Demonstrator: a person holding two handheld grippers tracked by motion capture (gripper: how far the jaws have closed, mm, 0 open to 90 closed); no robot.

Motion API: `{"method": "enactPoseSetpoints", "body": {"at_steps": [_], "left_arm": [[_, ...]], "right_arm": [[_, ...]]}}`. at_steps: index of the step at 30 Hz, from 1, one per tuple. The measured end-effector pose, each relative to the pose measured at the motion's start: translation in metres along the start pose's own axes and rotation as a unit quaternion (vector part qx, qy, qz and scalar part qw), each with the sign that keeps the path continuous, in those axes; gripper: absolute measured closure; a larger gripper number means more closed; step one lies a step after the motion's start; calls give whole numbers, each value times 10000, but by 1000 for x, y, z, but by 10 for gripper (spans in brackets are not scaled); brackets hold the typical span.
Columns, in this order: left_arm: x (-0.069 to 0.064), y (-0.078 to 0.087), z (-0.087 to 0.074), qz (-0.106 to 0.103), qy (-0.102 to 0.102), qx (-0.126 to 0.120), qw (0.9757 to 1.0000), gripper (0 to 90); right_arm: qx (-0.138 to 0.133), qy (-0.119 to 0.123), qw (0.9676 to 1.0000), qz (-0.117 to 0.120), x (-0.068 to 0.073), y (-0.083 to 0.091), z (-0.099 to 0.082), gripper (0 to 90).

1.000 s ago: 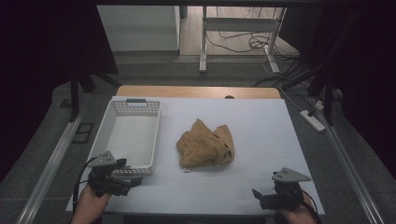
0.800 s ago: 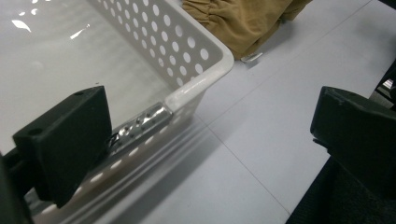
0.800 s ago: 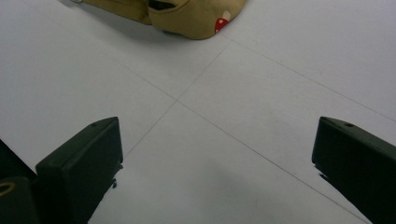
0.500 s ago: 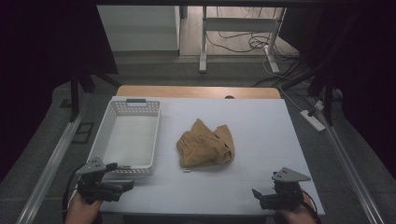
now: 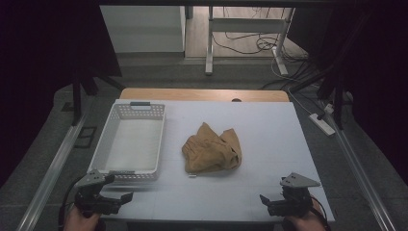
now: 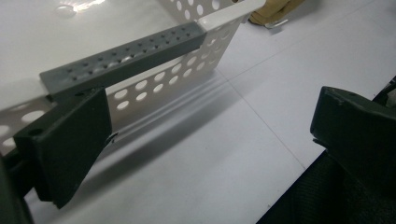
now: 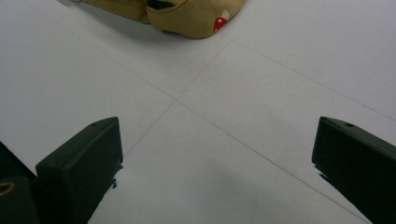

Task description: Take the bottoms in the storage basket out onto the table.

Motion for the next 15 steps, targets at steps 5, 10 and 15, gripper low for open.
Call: {"method": "enactPoseSetpoints", "body": {"at_steps": [5,10,15], "left_arm": [[2,1,-5,86,-34,35,10000,0],[2,1,-9,144,-54,139,9998,0],[1,3,-10,218,-77,164,9996,0]], "right_arm": [[0,-12,10000,-13,0,0,0,21],[-24,-30,10000,-12,0,0,0,20],[-32,-52,10000,-7,0,0,0,20]]}}
Point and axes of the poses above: each handheld gripper's, and its own axes: y roughly backward along the jaws, z roughly out of its top, x roughly to its left, the point moved 3 cm from there along -y, roughly forward along the jaws, and after that the axes turned 10 degrees about -x, right-handed, at the moved point
